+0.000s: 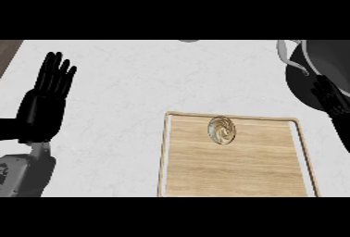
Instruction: Pick the cupcake from the tray and place it in the pot
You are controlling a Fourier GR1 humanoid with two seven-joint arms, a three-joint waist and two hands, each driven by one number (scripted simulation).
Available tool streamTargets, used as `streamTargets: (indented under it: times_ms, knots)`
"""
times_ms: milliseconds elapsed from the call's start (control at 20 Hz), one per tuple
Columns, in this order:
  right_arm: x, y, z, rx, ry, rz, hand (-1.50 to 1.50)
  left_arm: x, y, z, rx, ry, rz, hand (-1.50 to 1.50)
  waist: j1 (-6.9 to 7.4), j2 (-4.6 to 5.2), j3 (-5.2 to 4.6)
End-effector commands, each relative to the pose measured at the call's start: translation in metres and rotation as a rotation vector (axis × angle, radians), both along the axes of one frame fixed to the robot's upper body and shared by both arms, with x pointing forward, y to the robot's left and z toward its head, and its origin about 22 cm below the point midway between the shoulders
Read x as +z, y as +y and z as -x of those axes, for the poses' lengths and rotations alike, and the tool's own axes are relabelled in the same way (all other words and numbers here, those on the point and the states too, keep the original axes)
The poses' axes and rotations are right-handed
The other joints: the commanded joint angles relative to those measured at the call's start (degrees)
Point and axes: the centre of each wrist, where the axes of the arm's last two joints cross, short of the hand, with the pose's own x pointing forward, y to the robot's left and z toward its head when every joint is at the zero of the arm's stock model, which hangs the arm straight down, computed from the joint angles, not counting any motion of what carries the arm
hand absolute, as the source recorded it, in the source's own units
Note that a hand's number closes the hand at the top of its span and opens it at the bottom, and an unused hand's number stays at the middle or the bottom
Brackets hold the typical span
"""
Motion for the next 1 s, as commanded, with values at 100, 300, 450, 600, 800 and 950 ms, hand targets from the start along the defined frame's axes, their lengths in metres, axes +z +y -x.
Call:
streamTargets:
  times_ms: [100,300,450,600,800,950]
  knots:
    - [-0.017,0.069,-0.008,0.285,0.125,0.048,1.5,-0.041,-0.012,0.004,-0.091,0.232,-0.15,0.0,0.41,-2.72,0.18]
    - [0.063,0.057,-0.031,0.252,-0.182,0.553,1.5,-0.081,-0.014,0.026,-0.168,0.455,-0.217,0.0,0.31,-3.43,-0.79]
    - [-0.001,0.126,-0.014,0.115,-0.381,0.101,-1.5,-0.094,-0.019,0.033,-0.189,0.538,-0.248,0.0,-0.61,-3.03,0.41]
    - [-0.022,0.148,0.007,0.139,-0.483,-0.122,-1.5,-0.098,-0.028,0.04,-0.191,0.532,-0.254,0.0,-0.76,-3.29,0.36]
    - [0.01,0.148,0.034,0.209,-0.5,-0.1,-1.5,-0.098,-0.035,0.04,-0.211,0.551,-0.258,0.0,-0.73,-3.39,0.16]
    - [0.032,0.141,0.027,0.251,-0.319,0.072,-1.5,-0.112,-0.028,0.053,-0.209,0.53,-0.261,0.0,-0.49,-3.4,0.1]
